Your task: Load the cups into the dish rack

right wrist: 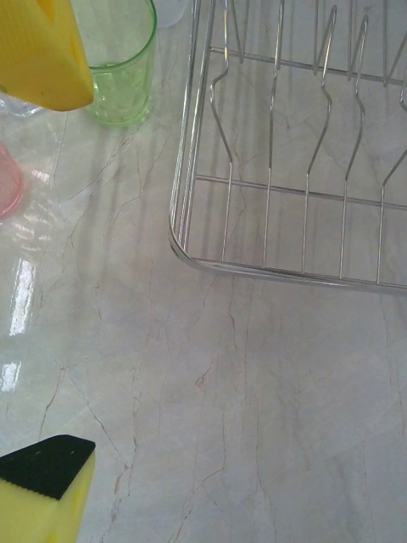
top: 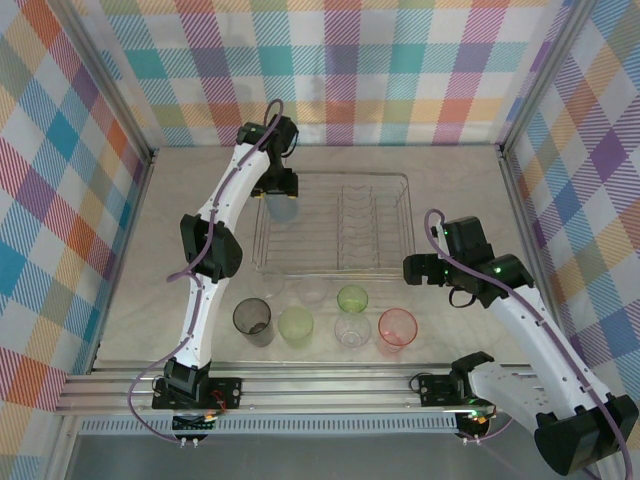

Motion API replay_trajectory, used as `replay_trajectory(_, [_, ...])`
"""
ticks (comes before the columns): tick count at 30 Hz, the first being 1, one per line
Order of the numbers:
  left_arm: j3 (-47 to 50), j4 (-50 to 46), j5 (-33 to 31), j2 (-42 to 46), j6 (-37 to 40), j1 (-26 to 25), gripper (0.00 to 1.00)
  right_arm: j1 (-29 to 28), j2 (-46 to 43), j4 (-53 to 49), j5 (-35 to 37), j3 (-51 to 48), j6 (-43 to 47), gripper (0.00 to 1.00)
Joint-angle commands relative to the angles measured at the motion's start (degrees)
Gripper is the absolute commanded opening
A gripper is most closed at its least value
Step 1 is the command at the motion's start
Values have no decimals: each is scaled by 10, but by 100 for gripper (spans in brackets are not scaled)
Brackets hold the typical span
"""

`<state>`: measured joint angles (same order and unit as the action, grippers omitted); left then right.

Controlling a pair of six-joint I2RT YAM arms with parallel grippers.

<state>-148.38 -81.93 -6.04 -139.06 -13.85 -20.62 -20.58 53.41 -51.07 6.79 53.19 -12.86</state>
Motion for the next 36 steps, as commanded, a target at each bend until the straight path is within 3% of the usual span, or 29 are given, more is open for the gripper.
replay_trajectory(1, [-25,-29,1,-9,6,8,27,3,8,-6,-10,2,-7,99])
replay_trajectory(5, [-27,-12,-1,-14,7,8,51,2,15,-11,-12,5,-5,99])
replay_trajectory(9, [-26,9,4,-19,8,7,66,2,14,-11,-14,5,-2,99])
replay_trajectory(13, [-27,23,9,-22,9,7,74,2,14,-12,-12,8,2,99])
replay_trajectory(15, [-27,30,8,-22,10,8,85,2,15,-14,-12,8,3,99])
replay_trajectory(21, [-27,43,0,-14,20,7,99,3,20,-14,-18,9,5,99])
replay_trajectory(32, [-17,72,-31,53,40,3,100,2,16,-37,-42,34,-26,99])
replay_trajectory(36, [86,139,-44,154,40,-2,100,2,-1,-82,-67,61,-61,100])
